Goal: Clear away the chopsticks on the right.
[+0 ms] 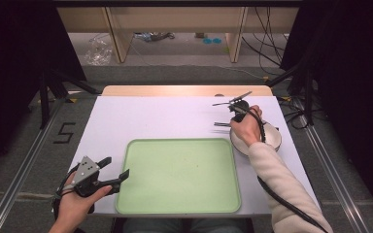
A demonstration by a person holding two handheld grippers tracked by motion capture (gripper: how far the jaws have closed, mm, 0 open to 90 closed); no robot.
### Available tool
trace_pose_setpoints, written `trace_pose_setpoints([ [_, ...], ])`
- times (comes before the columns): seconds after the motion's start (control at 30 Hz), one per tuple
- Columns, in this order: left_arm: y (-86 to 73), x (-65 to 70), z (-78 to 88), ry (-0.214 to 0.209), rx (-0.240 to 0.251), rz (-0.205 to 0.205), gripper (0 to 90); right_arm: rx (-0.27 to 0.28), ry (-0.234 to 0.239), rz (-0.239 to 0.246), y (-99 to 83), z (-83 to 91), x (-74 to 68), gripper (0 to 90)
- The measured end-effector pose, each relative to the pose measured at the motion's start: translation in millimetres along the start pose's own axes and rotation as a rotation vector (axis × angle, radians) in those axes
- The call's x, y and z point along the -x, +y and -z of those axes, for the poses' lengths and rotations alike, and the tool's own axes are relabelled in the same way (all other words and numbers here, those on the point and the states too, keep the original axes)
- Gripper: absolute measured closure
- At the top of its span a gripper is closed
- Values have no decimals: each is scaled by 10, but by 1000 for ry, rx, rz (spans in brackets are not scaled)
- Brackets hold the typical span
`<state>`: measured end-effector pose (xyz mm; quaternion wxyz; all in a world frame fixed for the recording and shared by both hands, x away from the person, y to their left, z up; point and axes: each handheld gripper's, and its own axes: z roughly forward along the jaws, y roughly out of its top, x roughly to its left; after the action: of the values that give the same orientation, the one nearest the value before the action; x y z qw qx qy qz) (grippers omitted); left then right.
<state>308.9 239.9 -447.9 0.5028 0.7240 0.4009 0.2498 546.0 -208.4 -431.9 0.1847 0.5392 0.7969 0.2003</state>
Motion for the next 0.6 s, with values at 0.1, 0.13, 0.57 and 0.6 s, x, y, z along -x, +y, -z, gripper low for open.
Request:
trace_pose_setpoints([
  [0.1, -1, 3, 0, 1, 0, 5, 203, 9, 1, 25, 2, -24, 13, 900],
  [0.13, -2, 4, 0, 1, 0, 7, 203, 1, -1, 20, -1, -26, 2, 900],
  [0.57, -1, -2, -9, -4, 2, -8, 203, 26, 7, 286, 143, 62, -73, 820],
  [0.6, -2, 0, -12, -9, 5, -4, 203, 21, 3, 377, 166, 64, -94, 789],
])
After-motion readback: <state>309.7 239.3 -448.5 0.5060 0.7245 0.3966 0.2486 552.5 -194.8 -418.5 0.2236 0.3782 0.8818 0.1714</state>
